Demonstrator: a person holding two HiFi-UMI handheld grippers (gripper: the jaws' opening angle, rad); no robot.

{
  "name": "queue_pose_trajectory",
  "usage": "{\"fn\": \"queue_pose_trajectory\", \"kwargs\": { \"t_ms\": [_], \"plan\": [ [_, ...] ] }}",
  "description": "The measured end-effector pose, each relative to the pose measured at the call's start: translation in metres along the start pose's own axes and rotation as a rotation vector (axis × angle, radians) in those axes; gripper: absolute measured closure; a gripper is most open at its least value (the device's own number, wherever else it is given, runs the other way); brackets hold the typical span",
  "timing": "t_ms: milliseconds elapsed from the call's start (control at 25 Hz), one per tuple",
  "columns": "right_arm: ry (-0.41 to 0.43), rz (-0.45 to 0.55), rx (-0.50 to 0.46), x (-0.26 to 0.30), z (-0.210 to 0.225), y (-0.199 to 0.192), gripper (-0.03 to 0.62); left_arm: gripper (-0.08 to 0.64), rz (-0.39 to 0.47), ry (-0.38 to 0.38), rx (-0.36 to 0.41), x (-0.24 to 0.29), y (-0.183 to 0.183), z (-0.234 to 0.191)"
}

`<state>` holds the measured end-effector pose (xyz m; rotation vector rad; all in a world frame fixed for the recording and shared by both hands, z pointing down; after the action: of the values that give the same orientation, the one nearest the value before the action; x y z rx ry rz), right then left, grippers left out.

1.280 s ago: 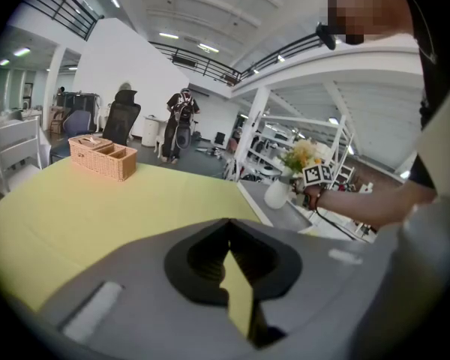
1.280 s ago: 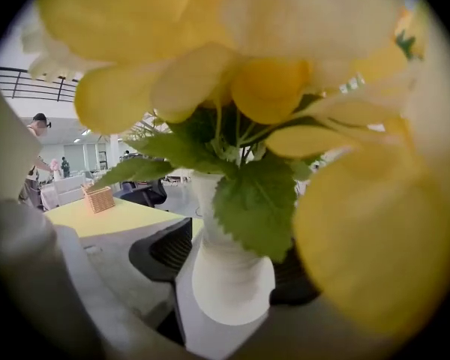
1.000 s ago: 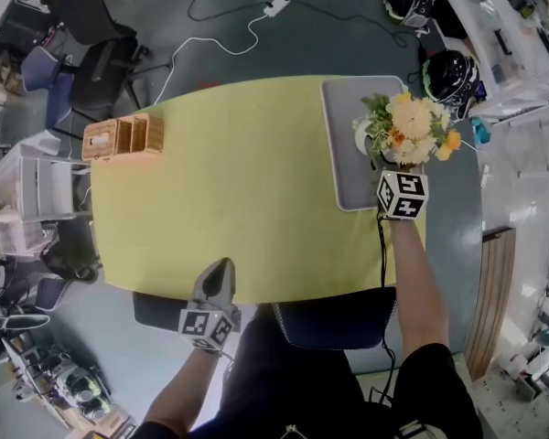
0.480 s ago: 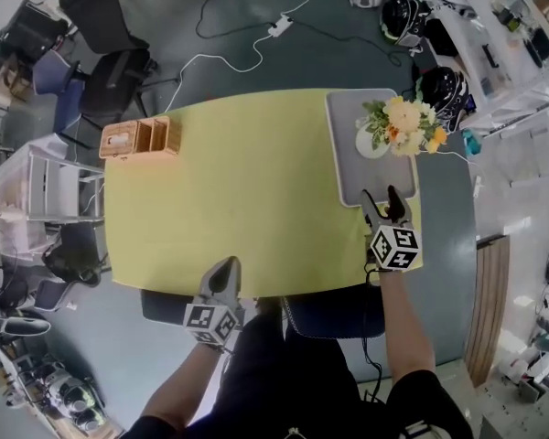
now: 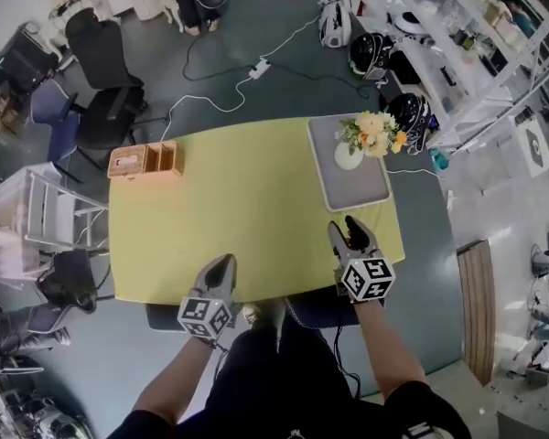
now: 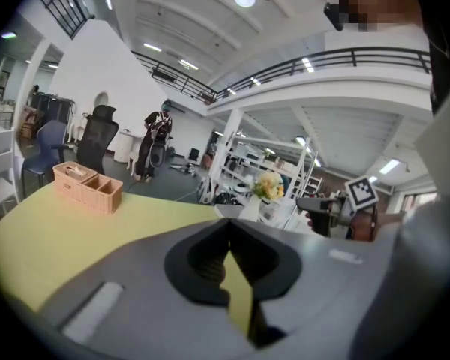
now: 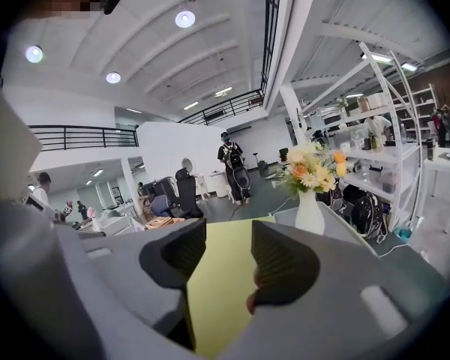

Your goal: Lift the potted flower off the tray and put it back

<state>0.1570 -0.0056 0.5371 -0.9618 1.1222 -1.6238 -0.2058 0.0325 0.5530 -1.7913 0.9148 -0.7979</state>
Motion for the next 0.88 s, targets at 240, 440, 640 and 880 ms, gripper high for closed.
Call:
{"fn": "queue_pose_trajectory", "kwargs": {
  "t_ms": [240, 440, 640, 880],
  "plan": [
    [-0.041, 0.034, -0.012, -0.047, -0.068, 0.025, 0.503, 0.552, 0.055, -0.091, 0.022, -0.021, 0.042, 0.006],
    [-0.046, 0.081, -0.023, -0.073, -0.114, 0.041, 0.566, 0.552, 0.100, -0.168, 0.066, -0.033, 0.078, 0.018],
    [-0.022, 0.125, -0.025, -0.088, -0.156, 0.051, 0.589, 0.552, 0.147, -0.221, 0.087, -0.043, 0.102, 0.027],
    [0.006, 0.163, -0.027, -0.106, -0.189, 0.052, 0.589, 0.552, 0.169, -0.261, 0.093, -0.059, 0.107, 0.036]
  ]
}}
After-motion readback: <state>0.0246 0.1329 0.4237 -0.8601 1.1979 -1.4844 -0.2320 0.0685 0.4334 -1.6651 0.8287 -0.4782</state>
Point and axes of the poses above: the fingertips, and each gripper's own axes: x forward along the fingers, z to its right, y out of its top, the point moved 10 cm from there along -x, backward along the fingers, and after that the axes turned 13 degrees about z, right-handed, at the moved point
